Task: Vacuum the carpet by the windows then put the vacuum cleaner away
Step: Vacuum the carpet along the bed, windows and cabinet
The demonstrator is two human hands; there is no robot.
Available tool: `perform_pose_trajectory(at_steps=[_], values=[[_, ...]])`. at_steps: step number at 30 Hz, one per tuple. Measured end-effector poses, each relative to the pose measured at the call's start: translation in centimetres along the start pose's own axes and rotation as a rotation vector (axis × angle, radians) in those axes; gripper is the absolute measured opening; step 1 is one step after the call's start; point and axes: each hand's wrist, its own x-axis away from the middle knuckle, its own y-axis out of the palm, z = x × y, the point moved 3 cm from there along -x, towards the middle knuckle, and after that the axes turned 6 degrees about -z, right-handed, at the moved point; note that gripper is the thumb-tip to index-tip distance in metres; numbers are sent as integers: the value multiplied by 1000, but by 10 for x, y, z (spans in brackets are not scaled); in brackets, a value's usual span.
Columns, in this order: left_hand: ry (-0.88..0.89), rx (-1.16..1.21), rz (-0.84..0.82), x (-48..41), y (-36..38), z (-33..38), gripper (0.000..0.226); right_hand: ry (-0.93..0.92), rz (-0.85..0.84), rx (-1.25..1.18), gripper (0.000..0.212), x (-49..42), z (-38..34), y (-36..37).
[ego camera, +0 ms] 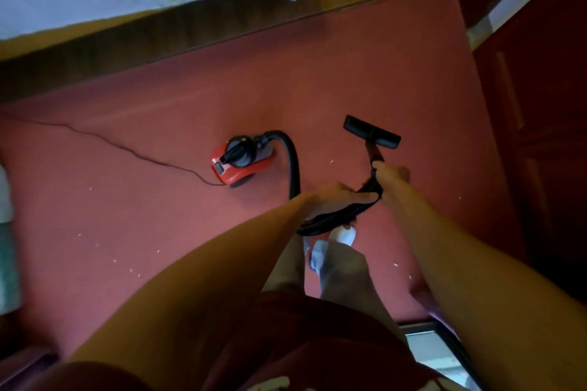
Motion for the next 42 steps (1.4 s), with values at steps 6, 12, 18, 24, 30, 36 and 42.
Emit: perform_pose_trajectory(at_steps=[6, 12, 18, 24, 30, 36, 42], values=[[-34, -47, -101, 9, -15, -57, 38, 70, -56, 67, 28, -1, 50, 43], [-86, -38, -84, 1, -58, -106, 39, 110, -57, 101, 39, -23, 87, 103], [-72, 23, -14, -11, -107, -154, 41, 130, -16, 150, 35, -49, 116, 165], [-97, -40, -20, -25, -142, -188, 42, 145, 26, 210, 36, -74, 143, 211], [-76, 5, 78, -40, -154, -196, 42, 89, 46, 221, 44, -86, 126, 225], [-71, 183, -12, -26, -152, -157, 35, 47, 147, 106, 41, -75, 100, 207], [-219, 29, -98, -12, -160, -166, 37, 159, 93, 1, 27, -55, 131, 211]])
